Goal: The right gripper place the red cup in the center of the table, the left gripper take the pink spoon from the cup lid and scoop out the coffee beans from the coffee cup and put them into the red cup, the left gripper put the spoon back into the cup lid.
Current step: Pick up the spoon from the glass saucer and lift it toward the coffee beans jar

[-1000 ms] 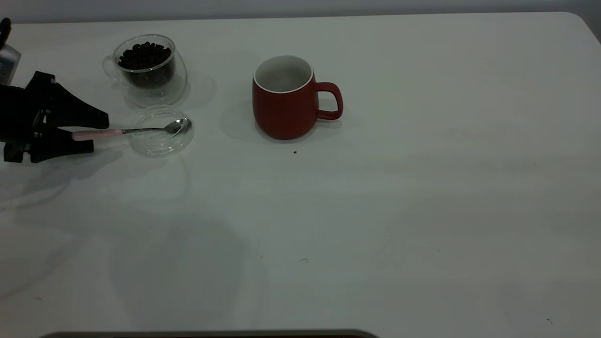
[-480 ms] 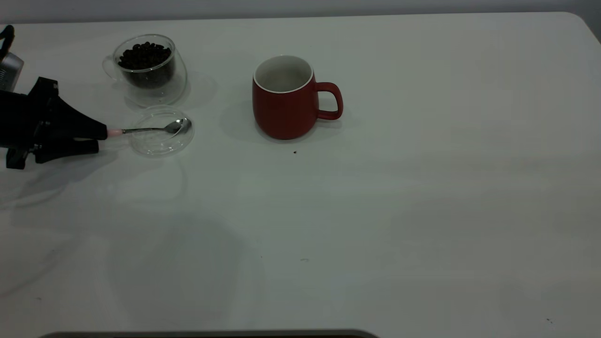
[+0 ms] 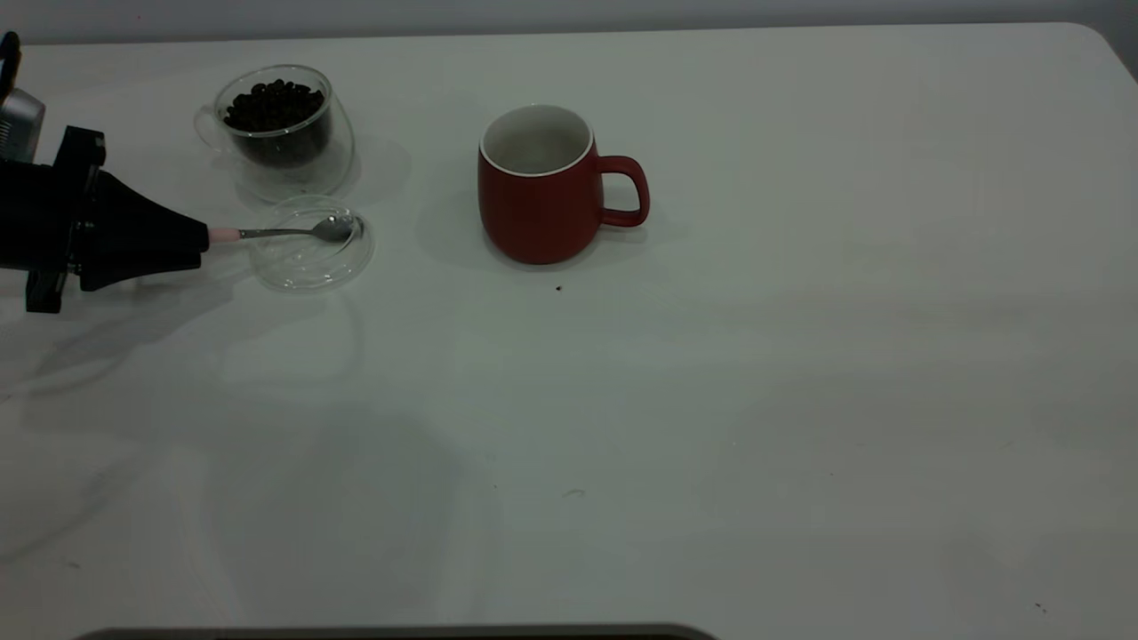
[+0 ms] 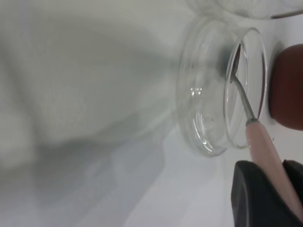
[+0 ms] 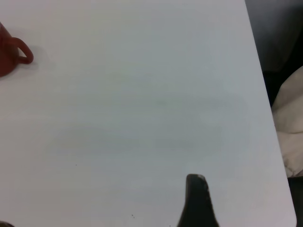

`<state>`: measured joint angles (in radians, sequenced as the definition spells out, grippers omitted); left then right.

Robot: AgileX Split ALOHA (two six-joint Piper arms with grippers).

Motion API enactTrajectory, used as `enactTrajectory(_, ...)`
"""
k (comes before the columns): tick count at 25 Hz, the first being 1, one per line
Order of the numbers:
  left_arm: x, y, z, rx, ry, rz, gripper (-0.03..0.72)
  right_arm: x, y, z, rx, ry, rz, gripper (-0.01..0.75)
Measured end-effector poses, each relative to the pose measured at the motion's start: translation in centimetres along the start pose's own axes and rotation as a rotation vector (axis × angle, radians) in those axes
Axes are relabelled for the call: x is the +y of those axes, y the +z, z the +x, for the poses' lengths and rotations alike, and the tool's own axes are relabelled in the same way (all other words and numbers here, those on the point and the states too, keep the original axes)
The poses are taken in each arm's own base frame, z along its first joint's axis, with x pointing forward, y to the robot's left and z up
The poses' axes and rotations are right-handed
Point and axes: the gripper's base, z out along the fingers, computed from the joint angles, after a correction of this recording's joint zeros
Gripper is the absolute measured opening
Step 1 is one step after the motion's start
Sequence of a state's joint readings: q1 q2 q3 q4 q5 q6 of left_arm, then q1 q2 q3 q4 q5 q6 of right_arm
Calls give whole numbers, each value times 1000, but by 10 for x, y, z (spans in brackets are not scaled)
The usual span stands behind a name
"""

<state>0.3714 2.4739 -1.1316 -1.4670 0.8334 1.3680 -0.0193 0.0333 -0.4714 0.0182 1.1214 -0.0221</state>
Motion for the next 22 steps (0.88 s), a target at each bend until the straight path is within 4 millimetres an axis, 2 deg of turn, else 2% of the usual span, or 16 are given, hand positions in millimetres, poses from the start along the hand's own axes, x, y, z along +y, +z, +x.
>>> enactTrajectory(5,-2,-1,-1,-1,-4,3,131,0,0,0,0,0,0,591)
enactTrajectory(11,-15,-12,-9,-19,36,-8,126,0,0,0,0,0,0,591)
enactTrajectory(22,-37,-34,-7,119,79,-56,126,0,0,0,0,0,0,591)
